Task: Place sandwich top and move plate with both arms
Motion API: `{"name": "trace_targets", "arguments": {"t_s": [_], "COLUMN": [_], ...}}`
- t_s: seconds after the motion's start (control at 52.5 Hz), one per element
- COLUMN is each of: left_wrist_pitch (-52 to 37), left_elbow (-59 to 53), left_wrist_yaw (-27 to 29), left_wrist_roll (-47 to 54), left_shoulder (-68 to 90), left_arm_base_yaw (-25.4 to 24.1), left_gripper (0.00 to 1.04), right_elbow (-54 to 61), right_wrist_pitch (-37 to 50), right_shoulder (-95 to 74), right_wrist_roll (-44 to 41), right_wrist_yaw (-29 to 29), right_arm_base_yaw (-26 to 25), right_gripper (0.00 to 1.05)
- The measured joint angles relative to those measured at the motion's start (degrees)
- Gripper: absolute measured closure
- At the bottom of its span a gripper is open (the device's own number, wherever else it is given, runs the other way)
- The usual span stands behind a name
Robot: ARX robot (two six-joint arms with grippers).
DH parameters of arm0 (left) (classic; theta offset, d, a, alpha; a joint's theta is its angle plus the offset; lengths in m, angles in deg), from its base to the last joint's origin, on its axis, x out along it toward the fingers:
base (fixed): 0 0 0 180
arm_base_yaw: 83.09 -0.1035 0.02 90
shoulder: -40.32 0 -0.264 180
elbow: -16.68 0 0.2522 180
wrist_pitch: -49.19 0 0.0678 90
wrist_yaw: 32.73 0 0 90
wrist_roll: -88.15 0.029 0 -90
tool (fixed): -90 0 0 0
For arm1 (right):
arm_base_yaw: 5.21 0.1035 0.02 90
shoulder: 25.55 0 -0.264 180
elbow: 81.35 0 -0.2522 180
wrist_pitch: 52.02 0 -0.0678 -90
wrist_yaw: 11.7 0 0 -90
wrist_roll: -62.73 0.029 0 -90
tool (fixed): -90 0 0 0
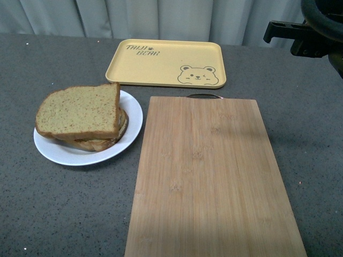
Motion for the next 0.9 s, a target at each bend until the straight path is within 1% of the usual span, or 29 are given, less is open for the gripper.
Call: {"name": "trace_targets", "arguments": {"t_s": [0.038, 0.095, 0.114, 0.133, 0.172, 0.21, 0.267, 0.324, 0.495, 0.629, 0.743, 0.781, 0.819, 0.858, 0.896], "left_wrist_pitch": [0.0, 0.0, 0.0, 0.0, 0.0, 0.0, 0.0, 0.0, 0.0, 0.0, 0.0, 0.0, 0.0, 0.0, 0.0], "left_elbow": [0.0, 0.0, 0.0, 0.0, 0.0, 0.0, 0.0, 0.0, 0.0, 0.0, 0.0, 0.0, 0.0, 0.0, 0.0], "left_wrist_yaw": [0.0, 0.0, 0.0, 0.0, -0.1, 0.2, 0.3, 0.2, 0.0, 0.1, 0.0, 0.0, 0.0, 0.0, 0.0], "left_wrist_roll": [0.0, 0.0, 0.0, 0.0, 0.0, 0.0, 0.0, 0.0, 0.0, 0.0, 0.0, 0.0, 0.0, 0.0, 0.0], "left_shoulder": [0.0, 0.0, 0.0, 0.0, 0.0, 0.0, 0.0, 0.0, 0.0, 0.0, 0.0, 0.0, 0.0, 0.0, 0.0], "left_arm_base_yaw": [0.0, 0.0, 0.0, 0.0, 0.0, 0.0, 0.0, 0.0, 0.0, 0.0, 0.0, 0.0, 0.0, 0.0, 0.0], "left_gripper": [0.07, 0.07, 0.07, 0.07, 0.07, 0.07, 0.07, 0.07, 0.07, 0.07, 0.07, 0.07, 0.07, 0.07, 0.07], "right_elbow": [0.1, 0.9, 1.0, 1.4, 4.8, 11.3, 18.6, 21.7, 26.9, 29.0, 29.2, 29.3, 29.5, 29.8, 30.1], "right_wrist_pitch": [0.0, 0.0, 0.0, 0.0, -0.4, -1.2, -2.4, -4.0, -10.8, -16.0, -25.9, -27.7, -29.2, -30.9, -32.1], "right_shoulder": [0.0, 0.0, 0.0, 0.3, 2.9, 8.8, 18.1, 23.4, 34.2, 41.9, 51.0, 53.4, 55.5, 57.9, 59.5], "right_wrist_roll": [0.0, -0.1, -0.1, -0.3, -1.7, -2.5, -3.1, -3.3, -3.6, -3.6, -3.6, -3.6, -3.6, -3.6, -3.6], "right_wrist_yaw": [0.0, -0.1, -0.1, -0.6, -4.7, -8.5, -9.7, -11.0, -14.3, -16.0, -17.1, -17.3, -18.6, -21.0, -21.7], "right_arm_base_yaw": [-0.2, -0.5, -0.5, -0.7, -2.6, -4.9, -7.9, -9.6, -12.9, -14.2, -15.4, -15.7, -16.7, -18.6, -19.4], "right_gripper": [0.81, 0.93, 0.95, 0.99, 1.04, 1.04, 1.04, 1.04, 1.04, 1.04, 1.04, 1.04, 1.04, 1.04, 1.04]}}
